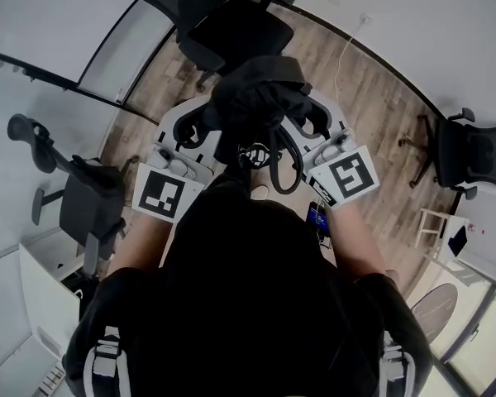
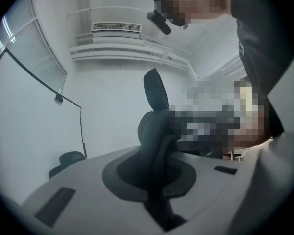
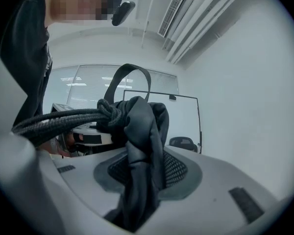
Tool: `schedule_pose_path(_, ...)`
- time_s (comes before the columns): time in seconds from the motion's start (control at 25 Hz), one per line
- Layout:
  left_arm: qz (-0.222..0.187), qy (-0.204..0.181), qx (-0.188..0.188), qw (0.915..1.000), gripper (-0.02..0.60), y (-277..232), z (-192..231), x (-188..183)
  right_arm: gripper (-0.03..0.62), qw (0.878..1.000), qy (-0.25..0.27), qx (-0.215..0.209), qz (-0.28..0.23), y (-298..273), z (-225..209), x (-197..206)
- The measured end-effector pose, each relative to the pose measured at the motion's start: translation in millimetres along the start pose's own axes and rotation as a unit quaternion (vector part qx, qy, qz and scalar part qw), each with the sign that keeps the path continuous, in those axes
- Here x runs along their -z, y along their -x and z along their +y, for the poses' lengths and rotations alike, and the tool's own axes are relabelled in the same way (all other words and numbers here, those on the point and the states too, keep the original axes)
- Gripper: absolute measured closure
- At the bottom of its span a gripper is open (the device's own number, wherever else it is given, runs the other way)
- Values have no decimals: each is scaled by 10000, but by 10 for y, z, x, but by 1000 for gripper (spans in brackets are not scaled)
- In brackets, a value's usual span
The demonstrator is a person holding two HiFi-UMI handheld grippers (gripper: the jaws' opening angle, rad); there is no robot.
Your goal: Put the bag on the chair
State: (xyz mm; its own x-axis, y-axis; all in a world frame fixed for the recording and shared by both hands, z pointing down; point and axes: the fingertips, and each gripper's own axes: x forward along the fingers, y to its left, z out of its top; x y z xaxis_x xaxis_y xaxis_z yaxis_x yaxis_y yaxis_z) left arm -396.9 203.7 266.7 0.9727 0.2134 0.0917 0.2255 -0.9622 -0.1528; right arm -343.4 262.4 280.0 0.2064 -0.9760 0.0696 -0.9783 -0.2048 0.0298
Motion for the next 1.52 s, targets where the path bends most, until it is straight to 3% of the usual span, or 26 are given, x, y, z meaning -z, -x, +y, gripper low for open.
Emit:
schedule_pose_path(1.04, -249, 249, 787, 9963, 551, -1427, 1762, 227, 462, 9979, -4, 601, 219, -1680, -1328, 3)
schedule_pose_path(1.52, -183, 324, 905, 9952, 551, -2101, 1962, 290, 462, 9980, -96, 559, 288, -1885, -1967, 151)
